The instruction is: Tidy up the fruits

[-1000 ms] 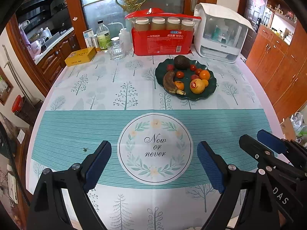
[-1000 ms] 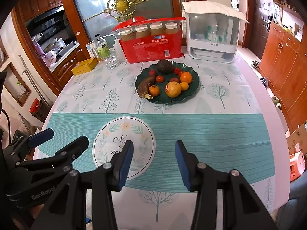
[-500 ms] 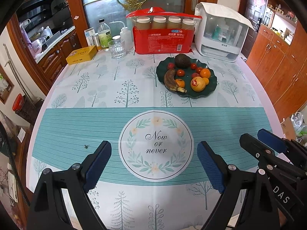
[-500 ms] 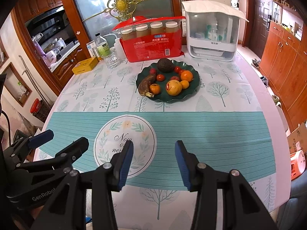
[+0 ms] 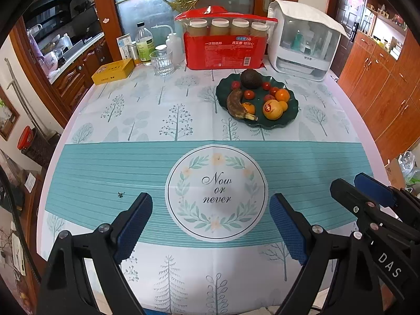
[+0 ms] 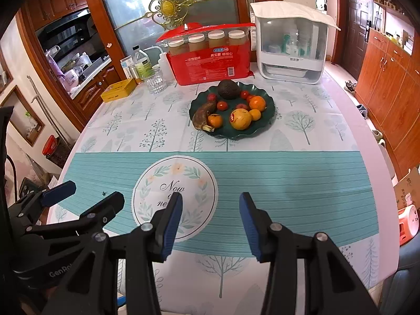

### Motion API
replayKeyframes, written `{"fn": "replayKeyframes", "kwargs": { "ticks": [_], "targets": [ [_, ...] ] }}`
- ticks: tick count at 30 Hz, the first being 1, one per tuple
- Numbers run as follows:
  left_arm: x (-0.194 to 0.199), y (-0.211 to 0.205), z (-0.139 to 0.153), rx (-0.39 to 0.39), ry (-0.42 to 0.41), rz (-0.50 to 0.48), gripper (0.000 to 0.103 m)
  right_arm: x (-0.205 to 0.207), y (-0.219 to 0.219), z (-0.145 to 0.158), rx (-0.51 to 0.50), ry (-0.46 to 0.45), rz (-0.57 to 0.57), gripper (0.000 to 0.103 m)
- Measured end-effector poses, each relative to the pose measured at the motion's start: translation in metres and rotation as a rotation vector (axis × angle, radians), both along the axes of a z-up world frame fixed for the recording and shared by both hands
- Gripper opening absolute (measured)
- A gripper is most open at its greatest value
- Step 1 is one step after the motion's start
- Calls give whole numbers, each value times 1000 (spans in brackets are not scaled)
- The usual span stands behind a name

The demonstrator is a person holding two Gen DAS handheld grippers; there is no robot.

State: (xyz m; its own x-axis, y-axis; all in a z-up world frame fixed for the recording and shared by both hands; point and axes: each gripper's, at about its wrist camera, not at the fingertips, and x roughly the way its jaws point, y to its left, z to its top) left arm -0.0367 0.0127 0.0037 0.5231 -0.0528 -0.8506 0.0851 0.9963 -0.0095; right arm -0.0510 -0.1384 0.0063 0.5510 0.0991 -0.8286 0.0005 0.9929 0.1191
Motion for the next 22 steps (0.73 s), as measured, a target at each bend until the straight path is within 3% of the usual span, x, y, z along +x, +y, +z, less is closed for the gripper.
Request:
{"fn": "replayKeyframes", "kwargs": {
  "ticks": [22],
  "targets": [
    [-14, 3, -3, 2, 6, -5, 90, -9, 6, 2, 3, -5, 3, 46]
  ]
}}
